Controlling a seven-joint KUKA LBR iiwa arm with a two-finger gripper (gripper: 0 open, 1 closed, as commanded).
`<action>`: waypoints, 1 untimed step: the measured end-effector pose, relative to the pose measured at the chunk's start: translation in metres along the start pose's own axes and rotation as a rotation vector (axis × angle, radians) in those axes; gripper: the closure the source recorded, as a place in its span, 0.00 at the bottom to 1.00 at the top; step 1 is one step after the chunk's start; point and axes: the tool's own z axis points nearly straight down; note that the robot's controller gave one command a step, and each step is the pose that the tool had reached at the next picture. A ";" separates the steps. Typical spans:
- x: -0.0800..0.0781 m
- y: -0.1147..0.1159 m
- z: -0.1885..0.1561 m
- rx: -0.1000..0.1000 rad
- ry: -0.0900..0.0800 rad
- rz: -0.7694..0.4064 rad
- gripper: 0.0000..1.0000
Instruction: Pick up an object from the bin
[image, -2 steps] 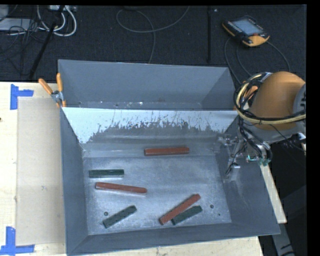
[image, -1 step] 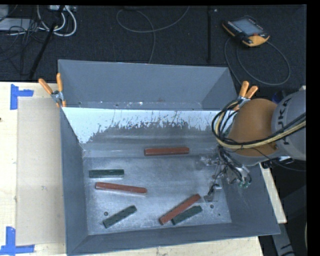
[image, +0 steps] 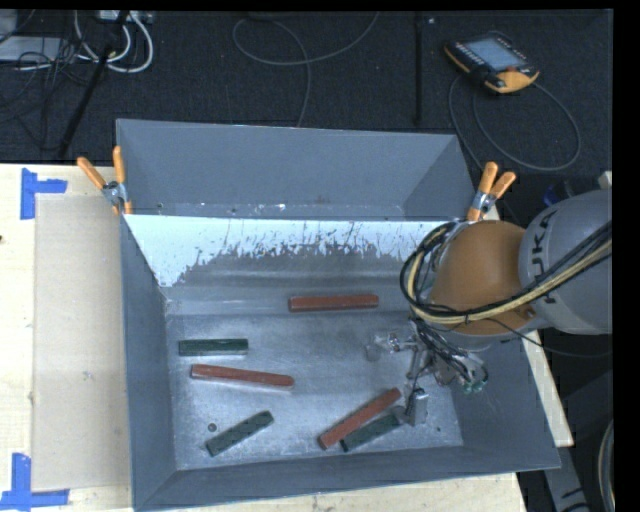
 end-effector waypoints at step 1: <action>0.003 0.029 -0.004 0.004 -0.005 -0.027 0.00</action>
Offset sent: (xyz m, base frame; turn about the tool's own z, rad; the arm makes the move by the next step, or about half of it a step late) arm -0.0651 0.0464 0.0029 -0.0330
